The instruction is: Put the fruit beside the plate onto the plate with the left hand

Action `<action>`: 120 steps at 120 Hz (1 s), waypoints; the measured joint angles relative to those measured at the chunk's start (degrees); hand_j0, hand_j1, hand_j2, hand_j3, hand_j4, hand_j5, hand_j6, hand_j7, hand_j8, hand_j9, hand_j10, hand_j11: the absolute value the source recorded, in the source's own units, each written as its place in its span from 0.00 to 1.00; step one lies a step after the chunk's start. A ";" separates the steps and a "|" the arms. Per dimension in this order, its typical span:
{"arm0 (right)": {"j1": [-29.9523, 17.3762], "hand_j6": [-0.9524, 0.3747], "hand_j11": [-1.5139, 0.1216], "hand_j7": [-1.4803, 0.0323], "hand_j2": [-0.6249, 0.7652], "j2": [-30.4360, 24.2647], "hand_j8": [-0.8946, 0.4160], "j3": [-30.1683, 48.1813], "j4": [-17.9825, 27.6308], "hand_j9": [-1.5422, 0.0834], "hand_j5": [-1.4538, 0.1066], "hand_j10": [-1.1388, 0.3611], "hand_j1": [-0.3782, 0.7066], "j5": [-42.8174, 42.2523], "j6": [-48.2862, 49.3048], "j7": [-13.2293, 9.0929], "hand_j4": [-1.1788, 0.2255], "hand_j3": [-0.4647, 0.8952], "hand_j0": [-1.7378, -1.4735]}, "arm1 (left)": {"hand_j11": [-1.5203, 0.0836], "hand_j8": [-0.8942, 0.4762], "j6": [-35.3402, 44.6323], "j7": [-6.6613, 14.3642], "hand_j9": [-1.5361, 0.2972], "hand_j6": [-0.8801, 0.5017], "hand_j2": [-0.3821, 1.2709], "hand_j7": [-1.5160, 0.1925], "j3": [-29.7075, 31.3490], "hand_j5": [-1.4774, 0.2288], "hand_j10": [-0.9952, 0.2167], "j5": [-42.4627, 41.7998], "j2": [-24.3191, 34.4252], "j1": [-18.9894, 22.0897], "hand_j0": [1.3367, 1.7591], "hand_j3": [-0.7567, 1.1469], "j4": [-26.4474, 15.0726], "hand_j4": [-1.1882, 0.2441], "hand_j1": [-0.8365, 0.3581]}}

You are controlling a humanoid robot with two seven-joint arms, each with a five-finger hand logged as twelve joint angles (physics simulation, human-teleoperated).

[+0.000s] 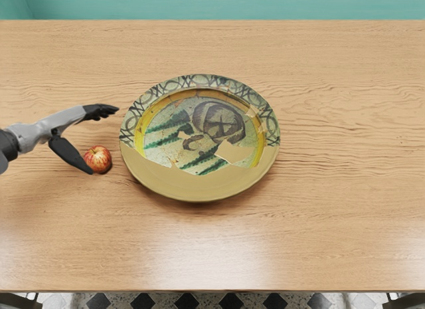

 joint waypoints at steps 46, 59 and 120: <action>0.00 0.72 0.93 0.98 0.45 0.00 0.68 0.00 0.00 0.95 0.93 0.76 0.03 0.00 0.00 0.00 0.84 0.34 0.30 | 0.72 0.45 -0.13 0.00 0.64 0.43 0.27 0.67 -0.26 0.65 0.59 -0.18 -0.12 2.43 0.76 0.40 0.98 0.63 0.71; 0.00 0.72 0.93 0.98 0.45 0.00 0.68 0.00 0.00 0.95 0.93 0.76 0.03 0.00 0.00 0.00 0.84 0.34 0.30 | 0.70 0.43 -0.13 0.00 0.62 0.42 0.27 0.66 -1.62 0.64 0.57 -0.26 -0.32 4.53 0.76 0.40 1.83 0.62 0.69; 0.00 0.72 0.93 0.98 0.45 0.00 0.68 0.00 0.00 0.95 0.93 0.76 0.03 0.00 0.00 0.00 0.84 0.34 0.30 | 0.64 0.38 -0.16 -0.02 0.57 0.36 0.29 0.60 -4.86 0.58 0.51 -0.32 -2.57 7.43 0.76 0.40 6.14 0.57 0.62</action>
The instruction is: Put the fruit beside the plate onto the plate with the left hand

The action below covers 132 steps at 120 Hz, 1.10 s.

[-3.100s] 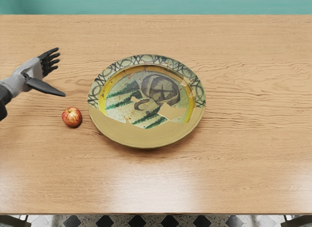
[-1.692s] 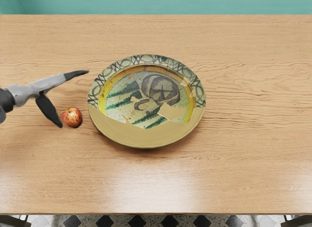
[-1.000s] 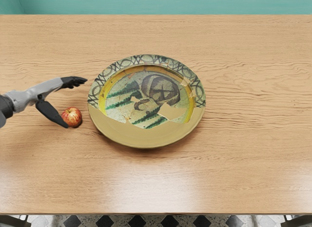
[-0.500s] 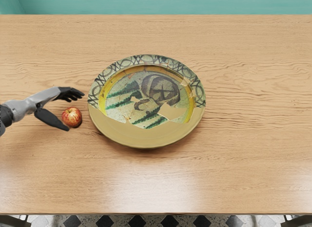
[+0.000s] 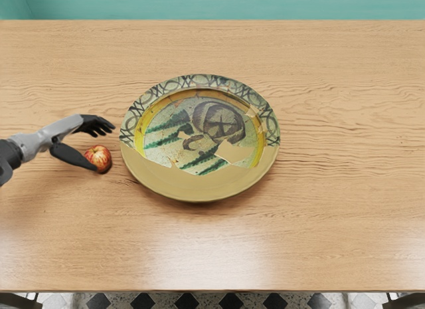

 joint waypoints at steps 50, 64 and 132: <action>0.00 0.72 0.93 0.98 0.45 0.00 0.68 0.00 0.00 0.95 0.93 0.76 0.03 0.00 0.00 0.00 0.84 0.34 0.30 | 0.57 0.32 0.01 -0.01 0.51 0.31 0.28 0.54 -0.36 0.51 0.45 0.04 -0.84 1.63 0.76 0.40 2.39 0.51 0.51; 0.00 0.72 0.93 0.98 0.45 0.00 0.68 0.00 0.00 0.95 0.93 0.76 0.03 0.00 0.00 0.00 0.84 0.34 0.30 | 0.56 0.31 0.01 -0.01 0.50 0.30 0.31 0.53 -0.39 0.51 0.44 0.04 -1.27 1.72 0.76 0.40 2.93 0.50 0.49; 0.00 0.72 0.93 0.98 0.45 0.00 0.68 0.00 0.00 0.95 0.93 0.76 0.03 0.00 0.00 0.00 0.84 0.34 0.30 | 0.48 0.30 0.17 -0.04 0.43 0.29 0.48 0.46 -0.42 0.46 0.36 0.33 -2.46 2.51 0.76 0.40 5.03 0.42 0.44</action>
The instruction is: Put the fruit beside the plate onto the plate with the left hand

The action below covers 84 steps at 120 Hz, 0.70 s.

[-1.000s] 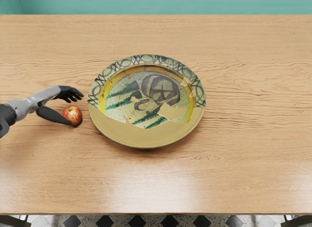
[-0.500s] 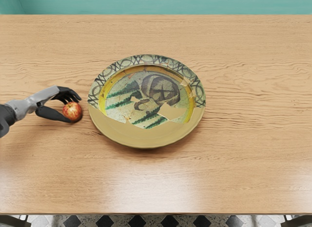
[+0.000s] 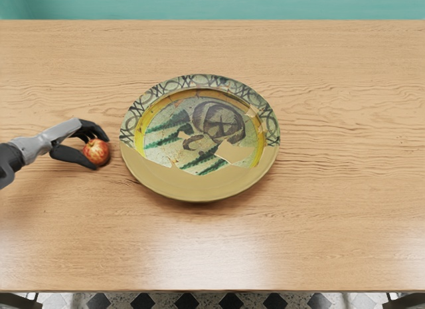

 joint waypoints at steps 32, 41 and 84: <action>0.00 0.72 0.93 0.98 0.45 0.00 0.68 0.00 0.00 0.95 0.93 0.76 0.03 0.00 0.00 0.00 0.84 0.34 0.30 | 0.43 0.28 -0.16 0.03 0.39 0.27 0.50 0.41 -0.18 0.40 0.31 -0.24 -0.31 0.00 0.76 0.40 0.93 0.39 0.45; 0.00 0.72 0.93 0.98 0.45 0.00 0.68 0.00 0.00 0.95 0.93 0.76 0.03 0.00 0.00 0.00 0.84 0.34 0.30 | 0.43 0.28 -0.19 0.04 0.38 0.28 0.51 0.40 -0.64 0.39 0.30 -0.89 -0.31 0.06 0.76 0.40 1.54 0.38 0.45; 0.00 0.72 0.93 0.98 0.45 0.00 0.68 0.00 0.00 0.95 0.93 0.76 0.03 0.00 0.00 0.00 0.84 0.34 0.30 | 0.39 0.32 -0.74 0.08 0.35 0.32 0.52 0.36 -5.28 0.33 0.26 -7.55 -0.40 0.15 0.76 0.40 5.14 0.38 0.43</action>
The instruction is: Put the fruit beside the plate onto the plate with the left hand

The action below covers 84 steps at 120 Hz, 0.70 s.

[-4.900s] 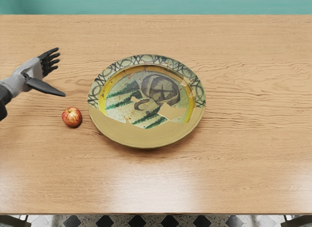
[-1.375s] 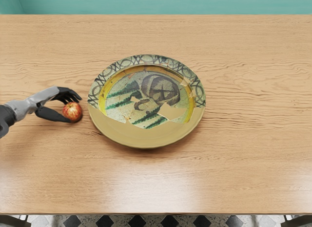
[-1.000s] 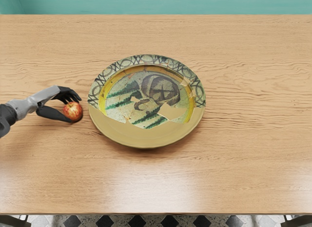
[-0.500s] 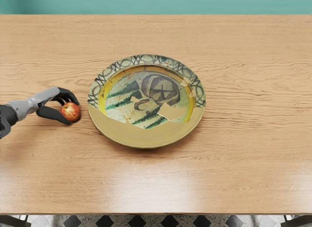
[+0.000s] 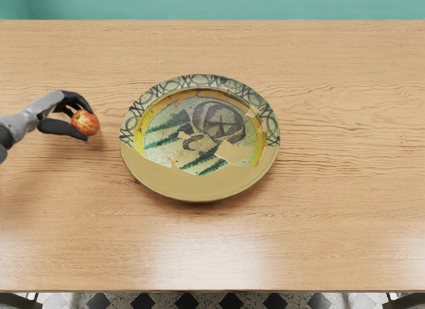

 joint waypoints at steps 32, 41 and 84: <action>0.00 0.72 0.93 0.98 0.45 0.00 0.68 0.00 0.00 0.95 0.93 0.76 0.03 0.00 0.00 0.00 0.84 0.34 0.30 | 0.38 0.32 -11.95 0.02 0.34 0.33 0.52 0.35 -11.33 0.31 0.25 -6.89 0.09 0.90 0.76 0.40 0.56 0.40 0.42; 0.00 0.72 0.93 0.98 0.45 0.00 0.68 0.00 0.00 0.95 0.93 0.76 0.03 0.00 0.00 0.00 0.84 0.34 0.30 | 0.38 0.33 -16.05 0.01 0.34 0.34 0.53 0.34 -14.31 0.31 0.25 -7.12 0.01 0.48 0.76 0.40 0.15 0.40 0.42; 0.00 0.72 0.93 0.98 0.45 0.00 0.68 0.00 0.00 0.95 0.93 0.76 0.03 0.00 0.00 0.00 0.84 0.34 0.30 | 0.38 0.31 -20.96 0.03 0.34 0.32 0.53 0.34 -18.08 0.31 0.24 -4.24 -3.28 -3.05 0.76 0.40 -9.32 0.36 0.43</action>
